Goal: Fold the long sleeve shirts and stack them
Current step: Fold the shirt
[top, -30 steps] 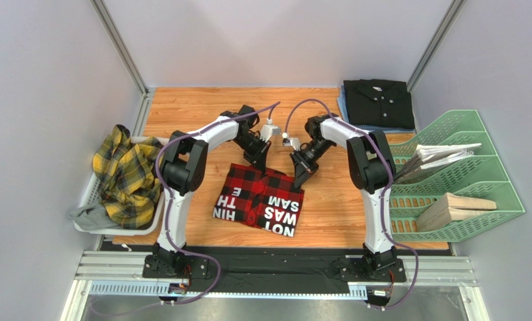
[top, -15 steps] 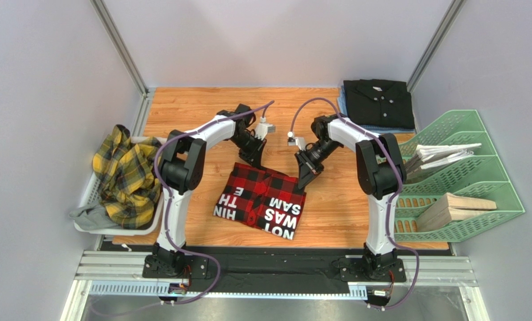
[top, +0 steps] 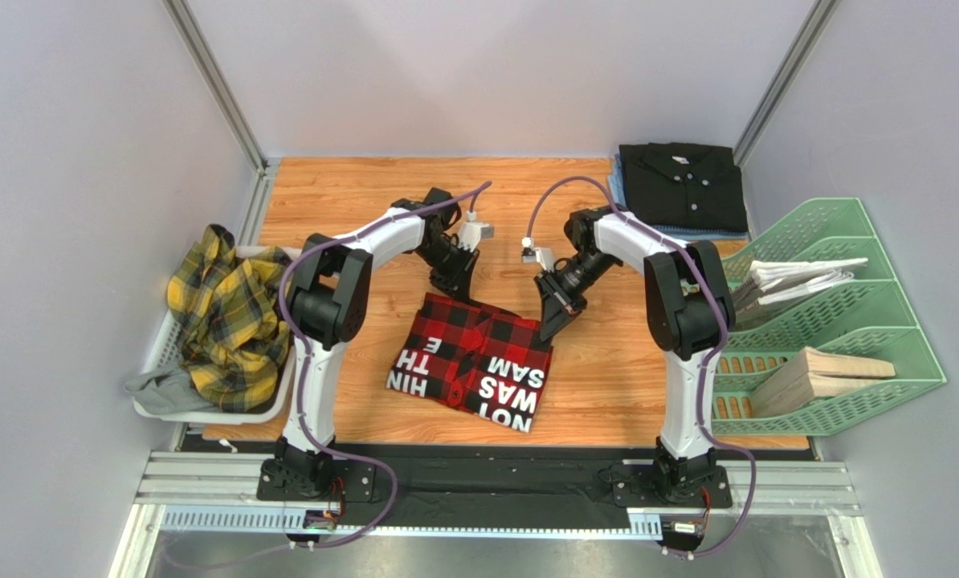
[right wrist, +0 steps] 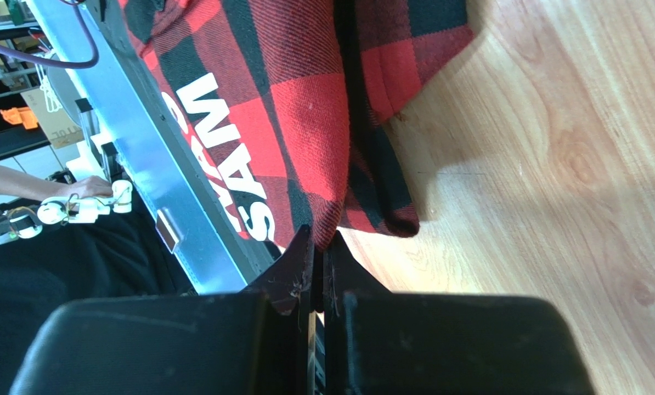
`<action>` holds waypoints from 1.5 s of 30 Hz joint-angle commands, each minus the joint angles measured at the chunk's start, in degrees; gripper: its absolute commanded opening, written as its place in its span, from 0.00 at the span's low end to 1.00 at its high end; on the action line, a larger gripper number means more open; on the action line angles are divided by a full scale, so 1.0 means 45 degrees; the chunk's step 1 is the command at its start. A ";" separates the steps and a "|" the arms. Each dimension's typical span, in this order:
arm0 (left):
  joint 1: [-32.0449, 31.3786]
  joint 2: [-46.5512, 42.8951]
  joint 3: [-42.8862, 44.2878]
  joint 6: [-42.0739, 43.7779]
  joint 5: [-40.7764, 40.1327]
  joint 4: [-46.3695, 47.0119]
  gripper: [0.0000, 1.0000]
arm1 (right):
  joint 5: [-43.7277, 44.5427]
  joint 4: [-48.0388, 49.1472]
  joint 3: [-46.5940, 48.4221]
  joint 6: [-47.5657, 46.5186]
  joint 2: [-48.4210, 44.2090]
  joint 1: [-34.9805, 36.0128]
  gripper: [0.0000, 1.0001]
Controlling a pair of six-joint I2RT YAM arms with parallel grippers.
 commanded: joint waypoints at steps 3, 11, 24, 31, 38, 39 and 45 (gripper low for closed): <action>0.0291 0.0108 0.0233 -0.0532 -0.0927 0.0103 0.00 | 0.0557 0.0140 -0.0412 0.0041 0.0006 -0.0323 0.00; 0.0428 0.0225 0.0486 -0.0416 -0.0692 0.0142 0.00 | 0.1573 0.1352 0.1304 0.1347 0.1352 -0.0362 0.00; 0.0447 0.1396 0.2556 0.0620 0.0283 -0.0561 0.00 | 0.1144 0.1742 0.2987 0.1876 0.1550 0.0203 0.00; 0.0758 0.1124 0.2167 0.0408 0.0655 -0.0251 0.00 | 0.1262 0.2036 0.3280 0.2481 0.1902 0.0282 0.00; 0.2438 -0.2093 0.0861 -0.0864 0.2334 0.2093 0.41 | 0.1807 0.2427 0.3104 0.3516 0.0966 0.0029 0.24; 0.2594 -0.3105 0.0297 -0.0710 0.2567 0.2134 0.43 | 0.2021 0.2408 0.3143 0.3653 0.0809 -0.0223 0.33; 0.2636 -0.5592 -0.2361 0.1009 0.3565 -0.0382 0.49 | 0.1792 0.2524 0.2774 0.3869 -0.1084 -0.0987 0.63</action>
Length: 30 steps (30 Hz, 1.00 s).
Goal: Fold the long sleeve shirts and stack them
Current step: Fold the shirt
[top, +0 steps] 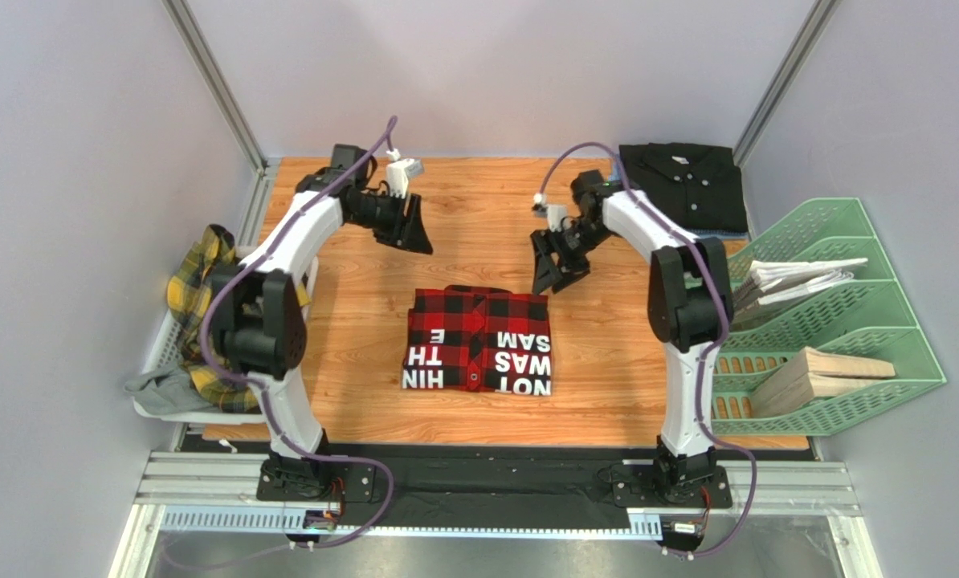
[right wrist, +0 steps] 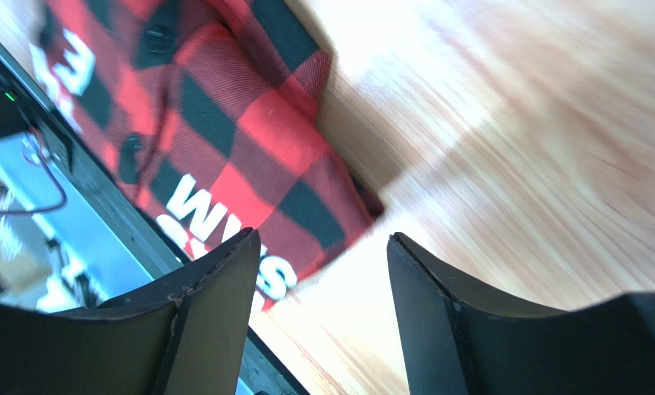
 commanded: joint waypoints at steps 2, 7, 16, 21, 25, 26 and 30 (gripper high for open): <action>-0.0683 -0.1953 -0.2562 0.1239 0.1681 -0.2078 0.45 | -0.0780 0.0543 -0.0376 0.0387 -0.2579 -0.0371 0.56; -0.0918 -0.1078 -0.3879 0.0050 0.1899 -0.1200 0.35 | -0.3145 0.1303 -0.1899 0.1439 -0.2582 0.0469 0.40; -0.0664 0.3843 0.0646 -0.0811 -0.0055 -0.1921 0.31 | -0.1215 0.3786 -0.1322 0.3355 0.1068 -0.0134 0.45; -0.0547 0.5058 0.3053 -0.0832 0.0858 -0.2079 0.35 | -0.0491 0.3357 0.0695 0.3024 0.1737 -0.0956 0.45; -0.0547 0.3462 0.1986 0.0398 0.2967 -0.1515 0.43 | -0.2205 0.3278 0.0191 0.2555 0.0392 -0.0975 0.56; -0.0527 0.2181 0.0821 0.0613 0.3958 -0.1300 0.45 | -0.3234 0.3355 -0.0565 0.2787 -0.0018 -0.0956 0.63; -0.0955 -0.0231 -0.1998 0.0967 0.5431 -0.0478 0.54 | -0.4785 0.4623 -0.2912 0.4466 -0.2710 -0.0333 0.70</action>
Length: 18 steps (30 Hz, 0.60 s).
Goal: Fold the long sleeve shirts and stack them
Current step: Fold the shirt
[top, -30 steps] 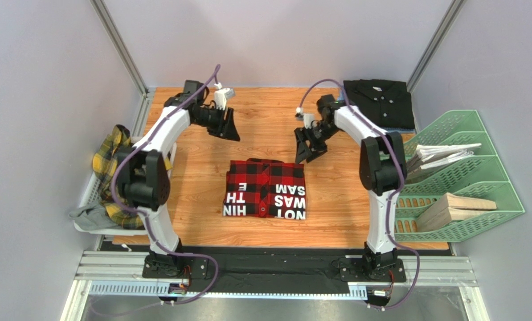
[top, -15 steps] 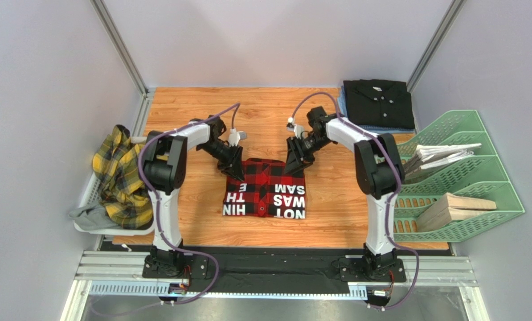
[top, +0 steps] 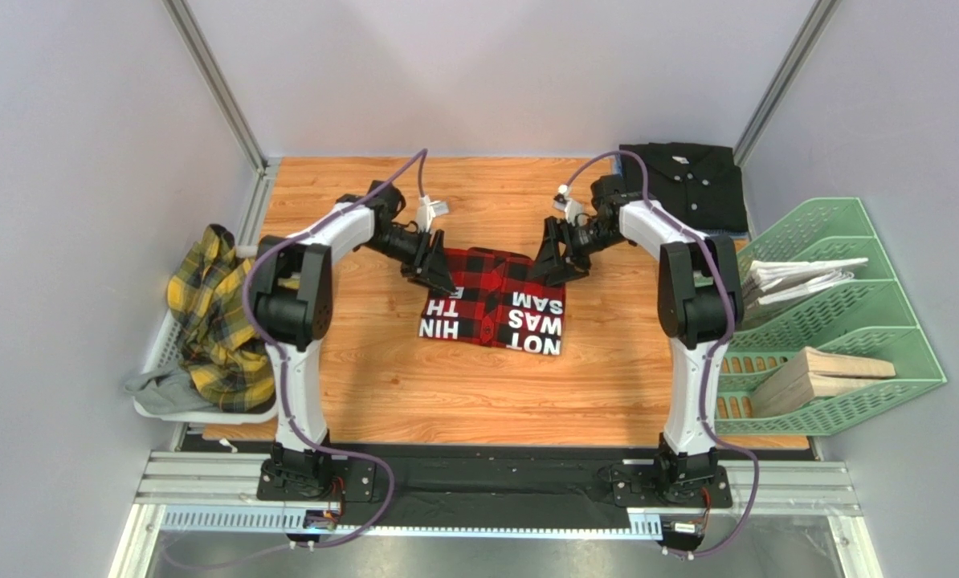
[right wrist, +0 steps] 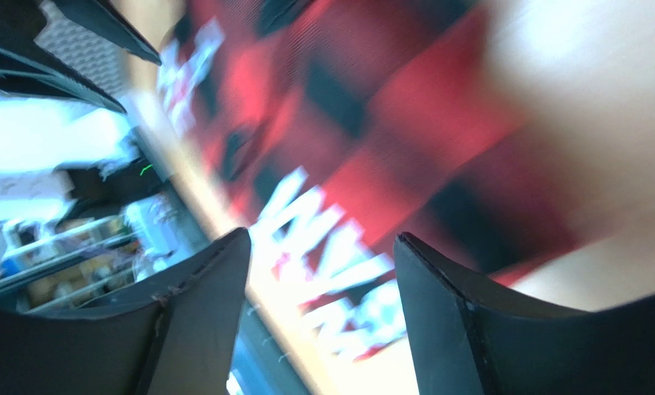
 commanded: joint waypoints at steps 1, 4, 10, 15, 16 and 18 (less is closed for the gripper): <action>-0.0529 -0.3152 -0.2263 0.1000 0.2847 0.0586 0.54 | -0.2314 0.1829 -0.2108 0.1631 -0.3008 0.1033 0.69; -0.1368 -0.3292 -0.4232 0.0088 0.3125 0.1440 0.54 | -0.2785 0.4113 -0.3809 0.3702 -0.3382 0.2107 0.63; -0.0942 -0.0974 -0.5063 -0.2668 0.0569 0.4414 0.51 | -0.0875 0.2333 -0.3329 0.2263 -0.0846 0.2287 0.49; -0.0784 -0.0652 -0.4806 -0.1990 0.0249 0.3028 0.49 | 0.2210 0.0220 -0.1454 0.1013 0.0816 0.1017 0.48; -0.0784 -0.1370 -0.5116 -0.1620 0.1296 0.2892 0.50 | 0.2659 -0.0809 -0.0946 -0.0208 0.0953 0.0900 0.47; -0.0784 -0.2445 -0.5411 -0.0040 0.1910 0.2209 0.53 | 0.4670 -0.1539 0.0442 -0.1795 0.0975 0.1015 0.47</action>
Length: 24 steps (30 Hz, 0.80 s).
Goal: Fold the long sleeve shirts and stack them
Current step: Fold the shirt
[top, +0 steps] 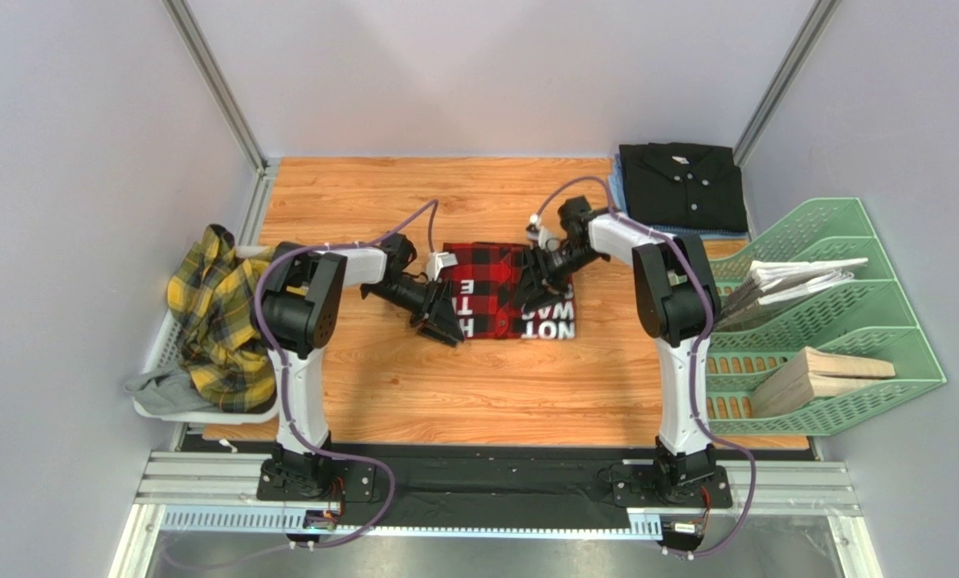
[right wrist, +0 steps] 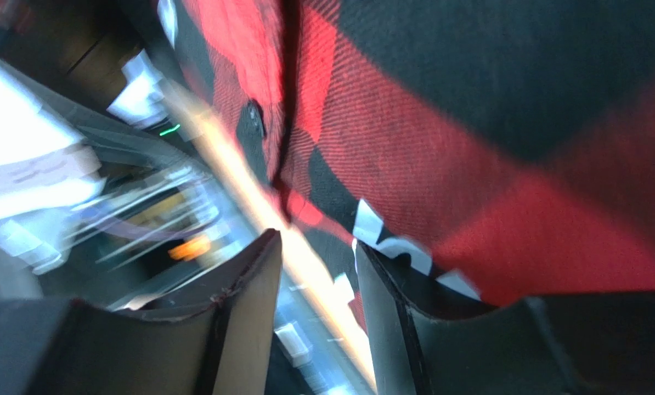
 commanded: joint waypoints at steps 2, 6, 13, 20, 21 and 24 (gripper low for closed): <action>0.0066 -0.3514 -0.0517 0.3229 0.0345 -0.1711 0.56 | 0.6556 -0.2062 0.3101 -0.5118 0.0032 -0.0456 0.52; 0.0436 -0.5293 -0.0205 0.4137 -0.0571 -0.2344 0.58 | 0.6657 -0.2706 0.5019 -0.6416 -0.0340 -0.0027 0.64; 0.2289 -0.6605 -0.0557 0.1385 -0.2583 0.0310 0.62 | 0.9796 -0.0990 0.6113 -0.5931 0.0223 0.1632 0.80; 0.3170 -0.6468 -0.0419 0.0794 -0.3639 0.0469 0.62 | 0.8558 -0.1923 0.7718 -0.7096 0.2627 0.2551 0.79; 0.3306 -0.6429 -0.0458 0.0234 -0.3659 0.0469 0.62 | 0.8050 -0.2545 0.7505 -0.7681 0.2511 0.2707 0.78; 0.3640 -0.6390 -0.0672 -0.0064 -0.3776 0.0566 0.62 | 0.5822 -0.3232 0.5516 -1.0240 0.1268 0.3234 0.77</action>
